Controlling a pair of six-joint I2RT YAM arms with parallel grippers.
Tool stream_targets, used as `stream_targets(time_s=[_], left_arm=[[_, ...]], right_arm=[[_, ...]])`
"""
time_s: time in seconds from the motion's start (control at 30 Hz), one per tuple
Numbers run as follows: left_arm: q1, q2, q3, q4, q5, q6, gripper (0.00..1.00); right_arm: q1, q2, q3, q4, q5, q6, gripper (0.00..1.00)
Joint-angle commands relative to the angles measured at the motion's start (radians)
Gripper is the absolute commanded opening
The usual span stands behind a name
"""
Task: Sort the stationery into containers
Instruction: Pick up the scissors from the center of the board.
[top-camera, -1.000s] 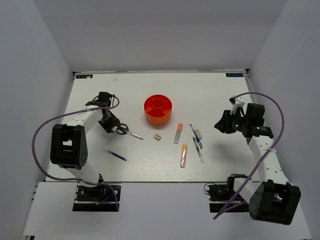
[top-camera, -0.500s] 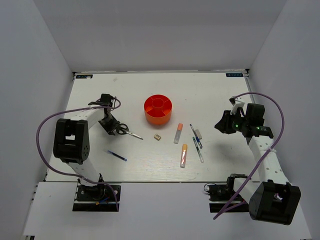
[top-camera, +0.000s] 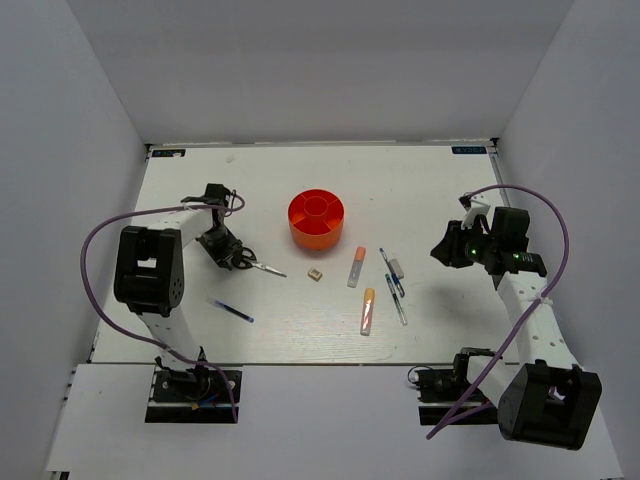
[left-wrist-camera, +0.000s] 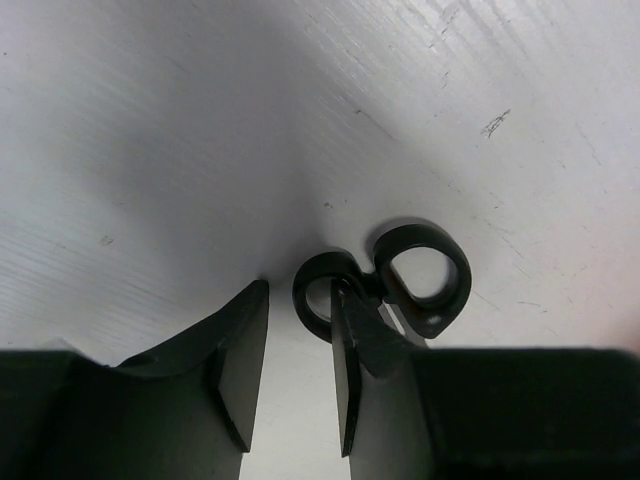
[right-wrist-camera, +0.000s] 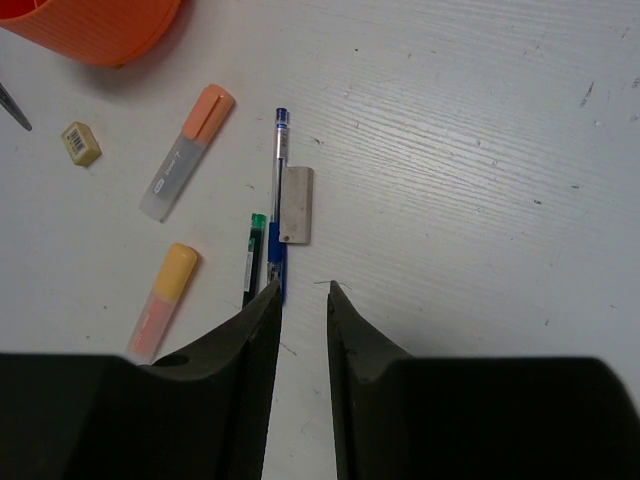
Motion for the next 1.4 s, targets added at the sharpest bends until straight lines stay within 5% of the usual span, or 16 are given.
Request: stream_targets(time_s=[0.0,0.47,0.6,1.03,1.37], left_arm=[[-0.008,0.041,0.001,-0.017,-0.052,0.024,0.43],[-0.011,0.033,-0.160,0.117,-0.024,-0.017,0.19],[-0.015,0.003,-0.180,0.144,-0.003,-0.002,0.00],[-0.139,-0.290,0.000,0.068,-0.105,0.205,0.00],[-0.262,-0.363,0.052,0.203,-0.223,0.234,0.00]], right_arm=[[-0.003,-0.021,0.029,0.006,0.012,-0.002,0.28],[-0.006,-0.040,0.026,0.011,0.005,0.007,0.28],[-0.010,-0.038,0.020,0.011,0.000,0.008,0.28],[-0.010,-0.038,0.018,0.016,-0.011,0.008,0.28],[-0.010,-0.037,0.015,0.019,-0.017,0.010,0.28]])
